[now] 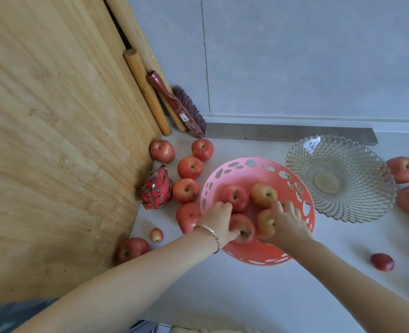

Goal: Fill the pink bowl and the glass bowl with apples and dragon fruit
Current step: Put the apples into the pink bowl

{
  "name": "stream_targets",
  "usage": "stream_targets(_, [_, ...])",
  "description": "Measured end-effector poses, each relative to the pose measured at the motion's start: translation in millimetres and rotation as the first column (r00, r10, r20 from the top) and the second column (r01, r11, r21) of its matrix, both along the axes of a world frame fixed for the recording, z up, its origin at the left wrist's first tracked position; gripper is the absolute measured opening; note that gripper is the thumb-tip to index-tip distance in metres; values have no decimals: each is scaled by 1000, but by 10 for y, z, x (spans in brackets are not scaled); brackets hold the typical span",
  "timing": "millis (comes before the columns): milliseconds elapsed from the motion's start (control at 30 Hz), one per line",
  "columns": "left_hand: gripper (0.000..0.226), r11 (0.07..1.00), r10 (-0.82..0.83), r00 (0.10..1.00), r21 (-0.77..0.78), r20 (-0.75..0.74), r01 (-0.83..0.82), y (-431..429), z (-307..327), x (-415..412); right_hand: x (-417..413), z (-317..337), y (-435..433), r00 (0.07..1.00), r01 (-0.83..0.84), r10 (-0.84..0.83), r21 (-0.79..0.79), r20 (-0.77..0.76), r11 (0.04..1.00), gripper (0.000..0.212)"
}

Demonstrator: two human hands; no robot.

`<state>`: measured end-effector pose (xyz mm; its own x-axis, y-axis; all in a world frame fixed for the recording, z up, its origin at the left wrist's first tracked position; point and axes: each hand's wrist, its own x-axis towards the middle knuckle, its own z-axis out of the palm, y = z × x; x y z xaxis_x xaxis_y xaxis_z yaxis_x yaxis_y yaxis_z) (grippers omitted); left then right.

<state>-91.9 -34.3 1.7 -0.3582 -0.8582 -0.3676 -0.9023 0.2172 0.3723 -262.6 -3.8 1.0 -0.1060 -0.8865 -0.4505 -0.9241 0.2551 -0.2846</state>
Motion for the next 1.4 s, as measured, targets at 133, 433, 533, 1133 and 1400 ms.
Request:
stream_targets(133, [32, 867, 79, 948, -449, -310, -219, -106, 61, 469, 114, 93, -1, 991, -10, 25, -114, 131, 993, 78])
stream_targets(433, [83, 882, 460, 871, 205, -172, -425, -24, -335, 825, 396, 242, -13, 968, -90, 129, -183, 216, 979, 50])
stream_targets(533, [77, 847, 531, 822, 148, -206, -510, 17, -355, 771, 439, 275, 47, 952, -74, 124, -184, 280, 980, 48])
stream_targets(1133, [69, 984, 141, 776, 1, -615, -178, -102, 317, 193, 367, 448, -487, 714, 343, -228, -47, 662, 938, 61])
stream_targets(1400, [57, 982, -179, 982, -58, 59, 182, -138, -21, -30, 184, 99, -1011, 977, 51, -2, -224, 214, 973, 78])
